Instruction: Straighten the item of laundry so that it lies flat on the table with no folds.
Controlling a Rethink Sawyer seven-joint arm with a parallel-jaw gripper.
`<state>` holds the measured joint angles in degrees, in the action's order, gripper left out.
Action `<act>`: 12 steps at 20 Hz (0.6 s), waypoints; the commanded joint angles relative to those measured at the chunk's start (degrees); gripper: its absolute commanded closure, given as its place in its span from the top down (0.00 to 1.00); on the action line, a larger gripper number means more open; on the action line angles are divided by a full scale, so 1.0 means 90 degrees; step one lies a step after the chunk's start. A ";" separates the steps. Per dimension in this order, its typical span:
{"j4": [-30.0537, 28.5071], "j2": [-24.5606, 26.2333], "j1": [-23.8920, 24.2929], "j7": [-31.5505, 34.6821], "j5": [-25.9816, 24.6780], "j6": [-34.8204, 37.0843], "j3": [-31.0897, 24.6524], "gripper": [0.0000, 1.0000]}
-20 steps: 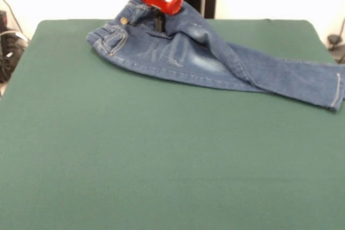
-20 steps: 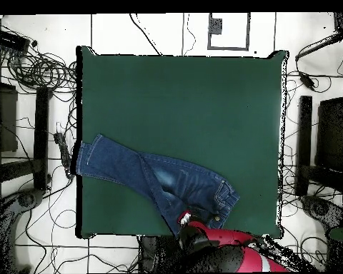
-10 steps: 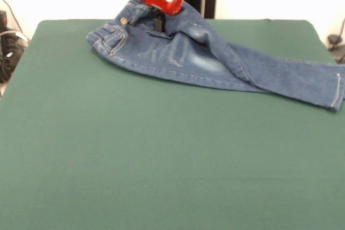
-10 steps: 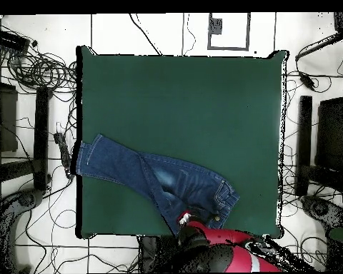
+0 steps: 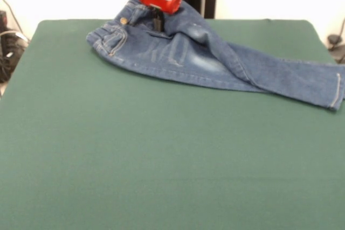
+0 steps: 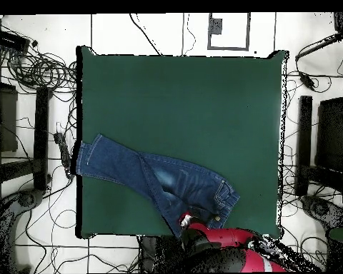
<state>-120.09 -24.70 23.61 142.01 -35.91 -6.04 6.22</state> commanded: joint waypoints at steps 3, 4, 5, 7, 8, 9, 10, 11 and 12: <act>0.2253 0.0231 0.0184 -0.0654 -0.0563 0.0448 -0.0599 0.00; 0.2270 0.0215 0.0144 -0.0605 -0.0596 0.0453 -0.0563 0.00; 0.2264 0.0201 0.0170 -0.0551 -0.0619 0.0434 -0.0587 0.00; 0.2284 0.0178 0.0153 -0.0474 -0.0682 0.0420 -0.0577 0.00; 0.2284 0.0141 0.0197 -0.0521 -0.0722 0.0539 -0.0644 0.00; 0.2298 0.0113 0.0212 -0.0563 -0.0762 0.0652 -0.0686 0.00; 0.2297 0.0091 0.0268 -0.0604 -0.0792 0.0764 -0.0765 0.00; 0.2303 0.0074 0.0350 -0.0705 -0.0830 0.0949 -0.0887 0.00; 0.2301 0.0055 0.0474 -0.0863 -0.0900 0.1165 -0.1064 0.00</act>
<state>-118.07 -25.84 25.12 142.01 -43.38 -3.42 4.18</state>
